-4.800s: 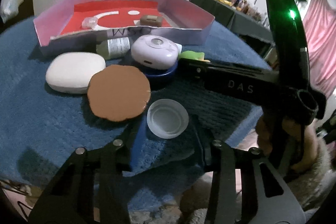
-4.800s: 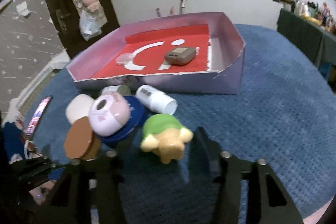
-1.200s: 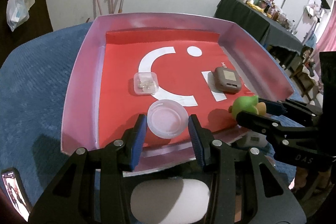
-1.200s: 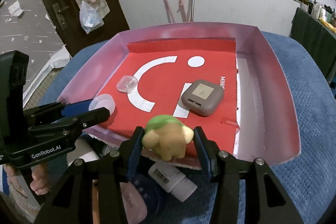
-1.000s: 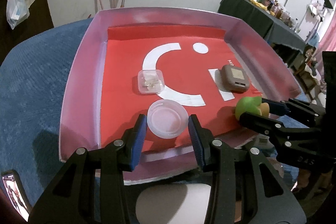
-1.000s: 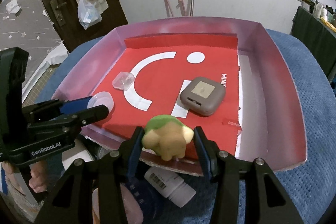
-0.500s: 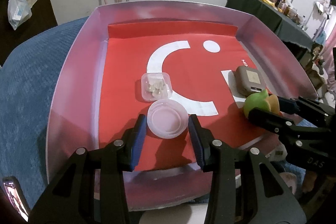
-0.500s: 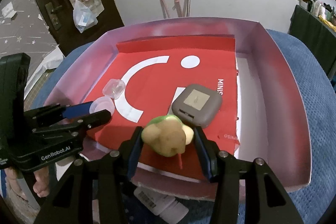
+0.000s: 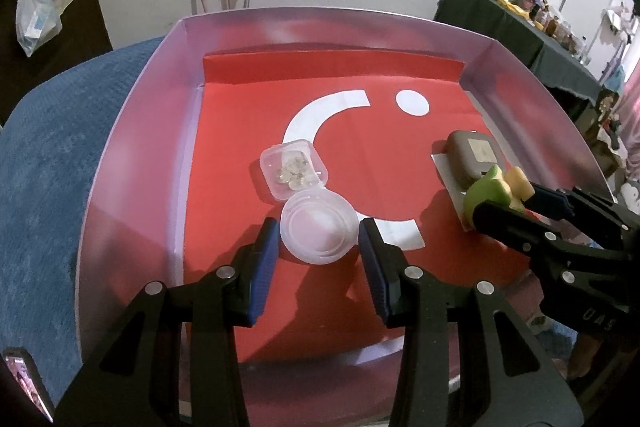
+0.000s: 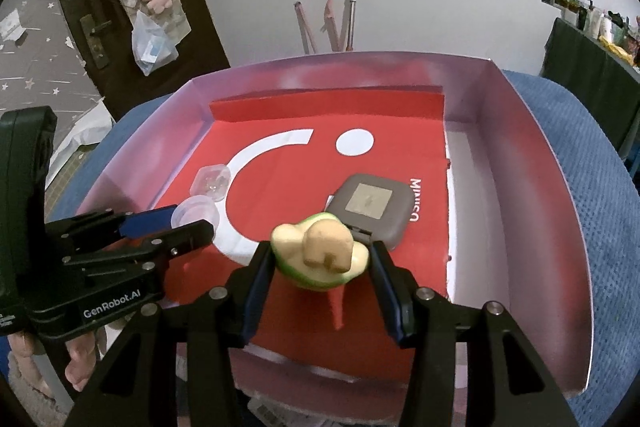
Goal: Organize rigid objects
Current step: 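Set down the lid with the left gripper while the right gripper sets down the toy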
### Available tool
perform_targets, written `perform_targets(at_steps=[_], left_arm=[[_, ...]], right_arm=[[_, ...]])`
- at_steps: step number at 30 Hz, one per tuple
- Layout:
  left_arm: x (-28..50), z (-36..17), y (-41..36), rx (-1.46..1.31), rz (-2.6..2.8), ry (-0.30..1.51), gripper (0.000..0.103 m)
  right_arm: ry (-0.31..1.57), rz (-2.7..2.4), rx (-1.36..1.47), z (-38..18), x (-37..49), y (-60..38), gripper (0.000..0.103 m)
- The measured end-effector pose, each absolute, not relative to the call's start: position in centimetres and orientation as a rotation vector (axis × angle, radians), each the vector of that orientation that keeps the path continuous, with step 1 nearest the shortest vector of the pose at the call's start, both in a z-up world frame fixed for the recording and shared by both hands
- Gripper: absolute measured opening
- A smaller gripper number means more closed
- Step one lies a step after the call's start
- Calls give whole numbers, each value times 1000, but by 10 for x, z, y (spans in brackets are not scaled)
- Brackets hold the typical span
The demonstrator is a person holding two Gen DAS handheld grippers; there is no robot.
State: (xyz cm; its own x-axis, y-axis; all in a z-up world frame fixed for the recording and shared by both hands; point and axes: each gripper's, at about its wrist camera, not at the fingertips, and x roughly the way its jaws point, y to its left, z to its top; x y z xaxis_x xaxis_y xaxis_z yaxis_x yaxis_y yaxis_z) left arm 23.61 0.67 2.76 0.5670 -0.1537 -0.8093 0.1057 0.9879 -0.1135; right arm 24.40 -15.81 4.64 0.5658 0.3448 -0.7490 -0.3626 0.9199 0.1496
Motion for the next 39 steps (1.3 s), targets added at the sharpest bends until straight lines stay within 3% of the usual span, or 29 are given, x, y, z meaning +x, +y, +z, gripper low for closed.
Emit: perform_targets(at_steps=[31, 35, 39], left_arm=[[244, 30, 7, -27, -141, 971, 40], [242, 32, 8, -38, -142, 958, 58], [239, 35, 6, -25, -137, 939, 60]], right_arm=[[861, 401, -4, 44, 248, -158, 52], [849, 404, -5, 48, 245, -159, 57], [835, 405, -9, 52, 240, -159, 63]])
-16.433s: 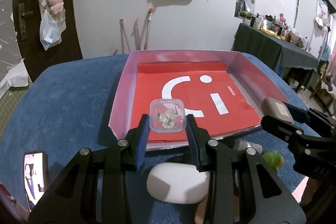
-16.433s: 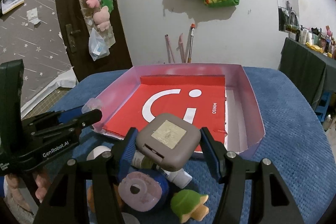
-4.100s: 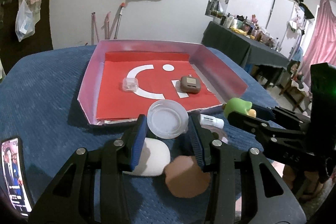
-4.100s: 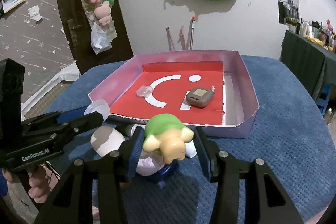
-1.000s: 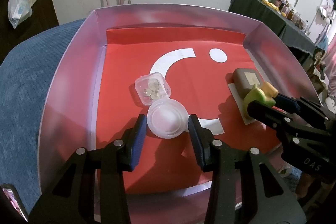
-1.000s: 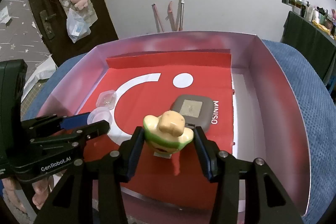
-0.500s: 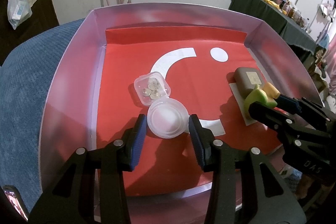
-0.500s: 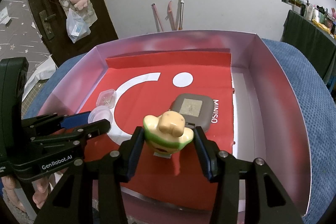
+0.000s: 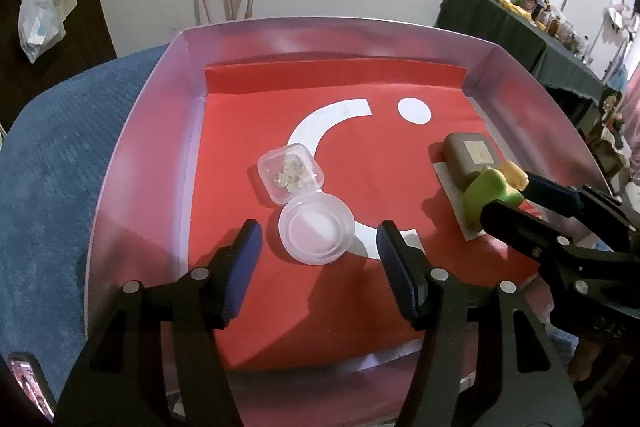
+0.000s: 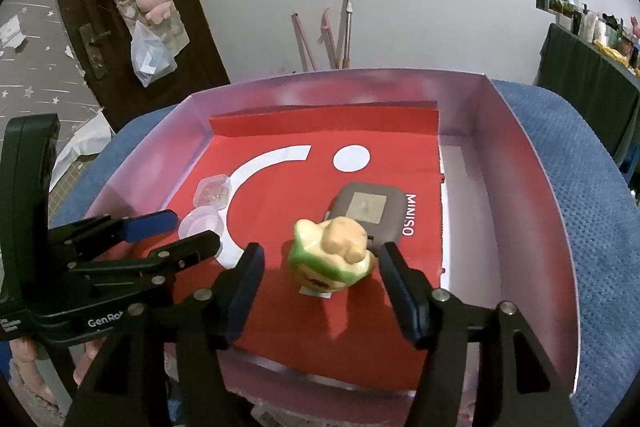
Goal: Organize rigid objects
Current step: 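Set down the lid with the left gripper while the right gripper sets down the toy, then withdraw both grippers from the tray back toward the remaining table objects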
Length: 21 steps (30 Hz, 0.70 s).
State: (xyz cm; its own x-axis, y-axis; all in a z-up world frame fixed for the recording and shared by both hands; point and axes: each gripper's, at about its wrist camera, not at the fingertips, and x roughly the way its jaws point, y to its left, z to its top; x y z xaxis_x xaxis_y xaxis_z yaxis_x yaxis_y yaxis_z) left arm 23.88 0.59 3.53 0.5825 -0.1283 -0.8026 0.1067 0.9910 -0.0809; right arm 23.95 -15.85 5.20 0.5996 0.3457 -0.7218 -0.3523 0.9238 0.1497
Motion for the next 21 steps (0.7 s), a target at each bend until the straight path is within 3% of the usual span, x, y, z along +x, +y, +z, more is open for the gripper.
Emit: perform_targets(at_steps=[10, 21], left_arm=[[229, 43, -1, -13, -146, 919, 69], [216, 52, -4, -5, -144, 887, 72]], right_arm=[[810, 415, 7, 64, 225, -163, 71], [754, 433, 38, 83, 199, -173, 92]])
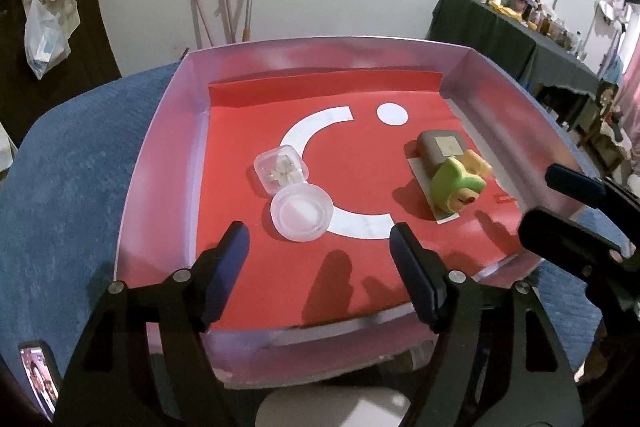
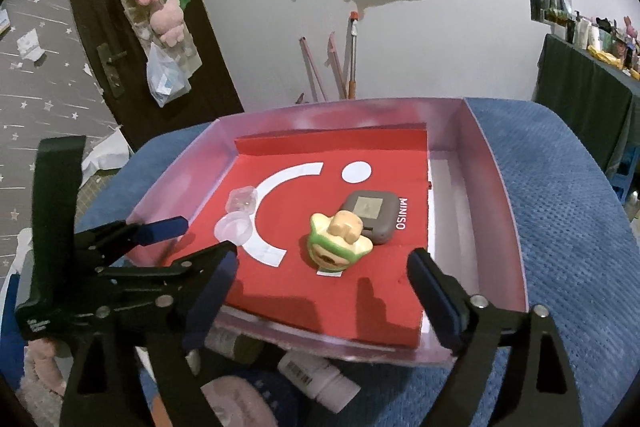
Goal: Organize rigid objects
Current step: 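Withdraw both grippers from the tray back toward the remaining table objects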
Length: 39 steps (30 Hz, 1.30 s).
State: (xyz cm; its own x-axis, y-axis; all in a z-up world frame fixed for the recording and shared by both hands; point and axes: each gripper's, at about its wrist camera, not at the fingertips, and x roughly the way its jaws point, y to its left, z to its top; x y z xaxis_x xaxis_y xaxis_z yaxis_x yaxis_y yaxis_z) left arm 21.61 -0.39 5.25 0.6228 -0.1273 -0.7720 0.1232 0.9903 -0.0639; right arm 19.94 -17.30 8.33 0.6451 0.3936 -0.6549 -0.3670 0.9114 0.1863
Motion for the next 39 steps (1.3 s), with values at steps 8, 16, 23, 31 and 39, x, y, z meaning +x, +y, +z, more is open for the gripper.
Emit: perform_targets(at_steps=[8, 16, 23, 31, 39], left_arm=[[201, 64, -1, -16, -141, 854, 72], [182, 72, -6, 23, -111, 836, 72], [161, 80, -15, 71, -95, 782, 85], [144, 85, -10, 25, -111, 759, 97], [129, 84, -6, 3, -107, 766, 98]], right_arm=[[711, 449, 77, 96, 178, -183, 103], [692, 456, 94, 102, 165, -184, 103], [669, 464, 98, 108, 152, -186, 103], [659, 473, 95, 111, 140, -188, 103], [657, 488, 95, 111, 128, -189, 103]])
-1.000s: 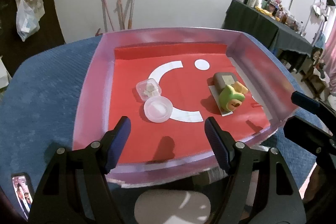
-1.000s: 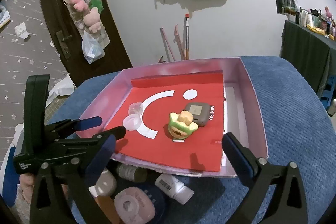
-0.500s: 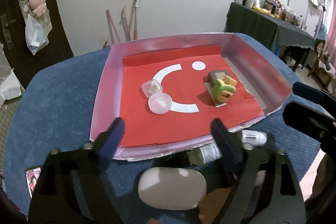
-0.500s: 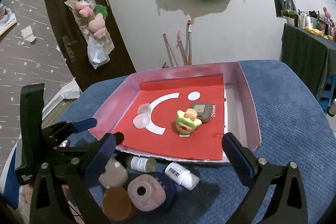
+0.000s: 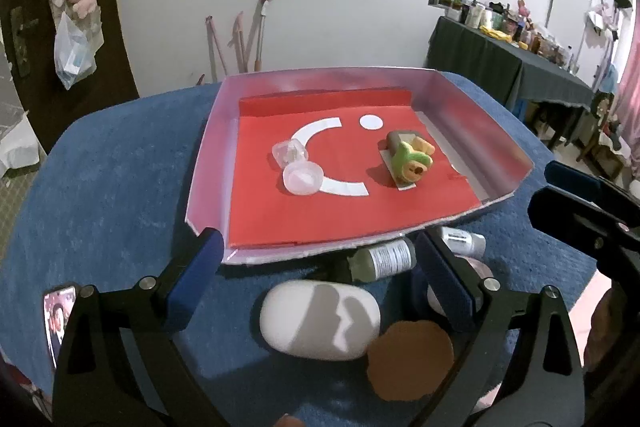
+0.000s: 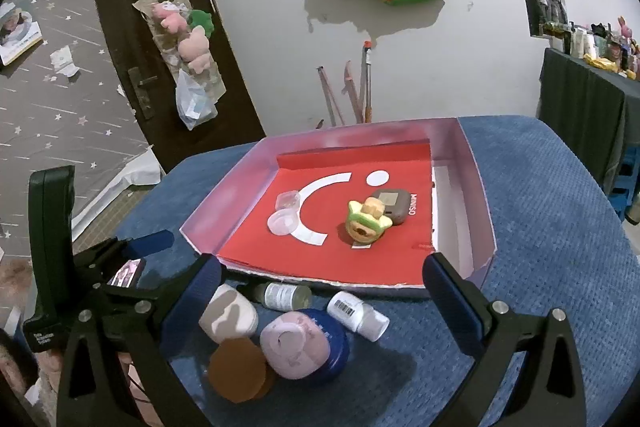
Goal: Organize rigid objects
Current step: 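Withdraw both grippers from the tray back toward the remaining table objects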
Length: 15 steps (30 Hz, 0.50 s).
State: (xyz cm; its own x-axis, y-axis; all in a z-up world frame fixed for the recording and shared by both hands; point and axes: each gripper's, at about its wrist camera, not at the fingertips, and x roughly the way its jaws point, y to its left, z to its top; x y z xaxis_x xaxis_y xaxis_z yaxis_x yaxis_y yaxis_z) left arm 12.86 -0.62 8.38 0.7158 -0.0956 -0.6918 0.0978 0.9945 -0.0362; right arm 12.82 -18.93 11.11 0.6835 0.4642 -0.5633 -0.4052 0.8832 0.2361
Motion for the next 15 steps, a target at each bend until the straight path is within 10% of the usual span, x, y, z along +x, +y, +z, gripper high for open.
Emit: perform_targets(at_steps=[15], left_arm=[[101, 74, -2, -33, -107, 794, 98]], right_arm=[[669, 504, 102, 105, 113, -192, 103]])
